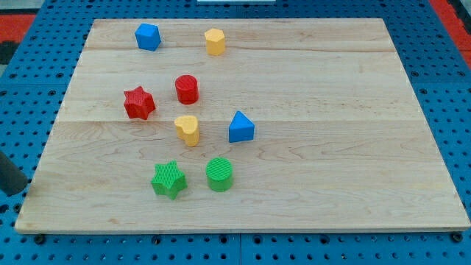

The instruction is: Move the blue cube top center

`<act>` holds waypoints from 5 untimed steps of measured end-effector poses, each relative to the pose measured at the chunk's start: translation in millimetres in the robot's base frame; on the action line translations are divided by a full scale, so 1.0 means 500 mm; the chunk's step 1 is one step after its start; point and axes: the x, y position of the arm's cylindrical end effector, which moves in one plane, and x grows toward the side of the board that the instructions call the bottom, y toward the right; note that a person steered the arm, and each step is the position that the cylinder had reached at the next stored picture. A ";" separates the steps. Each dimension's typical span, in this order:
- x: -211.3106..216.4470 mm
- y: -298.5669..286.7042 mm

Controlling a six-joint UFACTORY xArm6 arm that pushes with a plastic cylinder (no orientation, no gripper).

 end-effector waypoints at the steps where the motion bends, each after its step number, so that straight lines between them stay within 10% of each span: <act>1: -0.030 0.014; 5: -0.423 0.116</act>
